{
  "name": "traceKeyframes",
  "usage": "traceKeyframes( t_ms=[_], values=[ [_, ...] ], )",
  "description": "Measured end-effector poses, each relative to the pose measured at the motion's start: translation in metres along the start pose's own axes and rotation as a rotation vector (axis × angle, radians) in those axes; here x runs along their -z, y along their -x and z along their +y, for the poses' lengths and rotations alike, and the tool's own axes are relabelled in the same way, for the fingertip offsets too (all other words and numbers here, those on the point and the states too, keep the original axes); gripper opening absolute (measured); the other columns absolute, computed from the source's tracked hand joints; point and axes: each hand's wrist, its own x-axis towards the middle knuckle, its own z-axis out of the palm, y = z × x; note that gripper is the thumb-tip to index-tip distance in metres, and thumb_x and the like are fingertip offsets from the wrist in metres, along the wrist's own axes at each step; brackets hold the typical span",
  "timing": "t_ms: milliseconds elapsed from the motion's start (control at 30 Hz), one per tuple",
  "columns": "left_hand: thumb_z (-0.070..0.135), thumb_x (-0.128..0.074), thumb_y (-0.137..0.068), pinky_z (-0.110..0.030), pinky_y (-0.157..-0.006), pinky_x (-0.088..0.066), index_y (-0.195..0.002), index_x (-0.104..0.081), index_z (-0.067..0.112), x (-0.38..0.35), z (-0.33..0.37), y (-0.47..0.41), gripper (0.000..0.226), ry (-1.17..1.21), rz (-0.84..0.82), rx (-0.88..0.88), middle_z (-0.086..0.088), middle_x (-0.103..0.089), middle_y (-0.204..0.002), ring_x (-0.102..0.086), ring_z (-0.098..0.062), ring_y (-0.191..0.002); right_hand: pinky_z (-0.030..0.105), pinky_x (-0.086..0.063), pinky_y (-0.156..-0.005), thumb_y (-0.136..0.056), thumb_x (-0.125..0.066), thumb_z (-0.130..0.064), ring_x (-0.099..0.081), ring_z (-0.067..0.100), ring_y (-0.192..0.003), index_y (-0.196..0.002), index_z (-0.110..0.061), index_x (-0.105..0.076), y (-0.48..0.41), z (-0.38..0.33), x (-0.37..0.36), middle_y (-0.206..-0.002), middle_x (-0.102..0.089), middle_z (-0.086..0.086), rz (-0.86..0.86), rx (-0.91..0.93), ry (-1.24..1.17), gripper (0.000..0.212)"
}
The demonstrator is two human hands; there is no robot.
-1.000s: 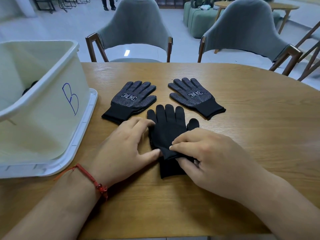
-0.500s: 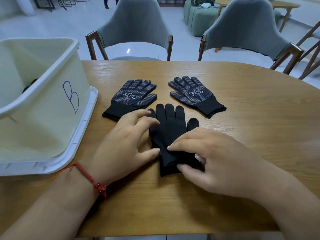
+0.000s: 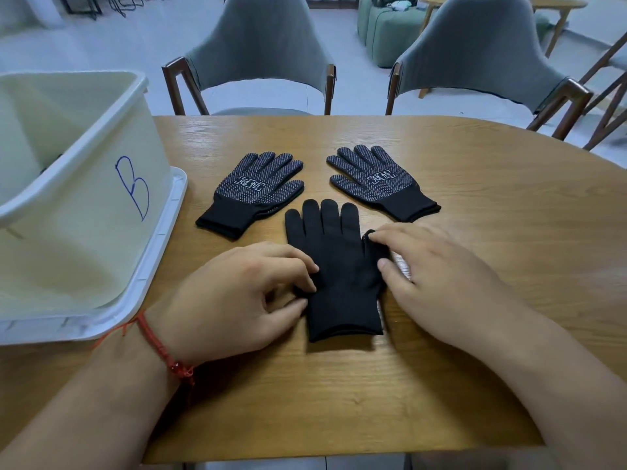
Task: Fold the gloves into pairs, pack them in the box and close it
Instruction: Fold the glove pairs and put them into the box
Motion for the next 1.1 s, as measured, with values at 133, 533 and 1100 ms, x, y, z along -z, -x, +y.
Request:
traceKeyframes(
  t_ms=[133,533,1100],
  values=[
    [0.038,-0.068,-0.088,-0.021,-0.095,-0.050,-0.099,-0.075,0.032,0.000,0.000,0.000,0.014,0.006,-0.001,-0.003,0.024,-0.067,-0.124,-0.062,0.006,-0.114,0.042,-0.037,-0.120,-0.108,-0.046,-0.035,-0.040,0.011,-0.143,-0.153,-0.036,-0.054,0.000,-0.002,0.000,-0.158,-0.046,-0.027,-0.013,0.011,-0.034,0.045],
    [0.040,-0.050,-0.102,-0.031,-0.097,-0.047,-0.109,-0.067,0.029,-0.007,0.002,-0.005,0.022,-0.098,-0.029,-0.033,0.018,-0.060,-0.123,-0.057,-0.010,-0.114,0.019,-0.016,-0.127,-0.085,-0.061,0.004,-0.026,-0.001,-0.156,-0.139,-0.042,-0.064,0.004,-0.004,0.020,-0.153,-0.047,-0.031,-0.256,0.398,-0.164,0.071],
    [0.022,-0.055,-0.108,-0.032,-0.070,-0.050,-0.108,-0.060,0.027,0.002,0.008,0.000,0.008,0.378,0.030,0.203,0.007,-0.069,-0.090,-0.062,-0.014,-0.075,0.040,-0.055,-0.079,-0.097,-0.070,-0.015,-0.071,0.013,-0.095,-0.127,-0.041,-0.072,0.005,-0.012,0.009,-0.104,-0.076,-0.015,-0.096,0.262,-0.393,0.039]
  ],
)
